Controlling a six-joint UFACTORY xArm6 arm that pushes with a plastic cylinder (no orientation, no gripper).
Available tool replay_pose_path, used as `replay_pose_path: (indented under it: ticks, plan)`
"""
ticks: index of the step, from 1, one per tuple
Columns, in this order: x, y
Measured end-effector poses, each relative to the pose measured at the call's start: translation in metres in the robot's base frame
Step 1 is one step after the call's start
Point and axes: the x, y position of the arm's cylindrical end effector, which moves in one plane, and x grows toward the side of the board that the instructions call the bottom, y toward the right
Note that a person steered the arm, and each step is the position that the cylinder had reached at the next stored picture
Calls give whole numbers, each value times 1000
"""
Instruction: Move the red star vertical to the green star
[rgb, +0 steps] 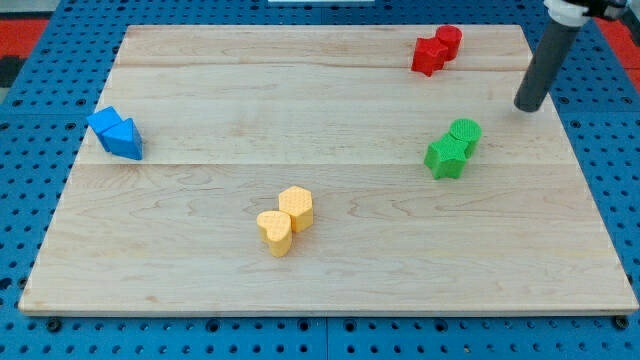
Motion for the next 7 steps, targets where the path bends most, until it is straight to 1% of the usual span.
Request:
replay_pose_path:
  ticks: [1,3,4,5,6,7]
  plan:
    - [-39,0]
    - [-46,5]
    - [-46,27]
    - [-67,62]
    - [-91,72]
    - [-119,45]
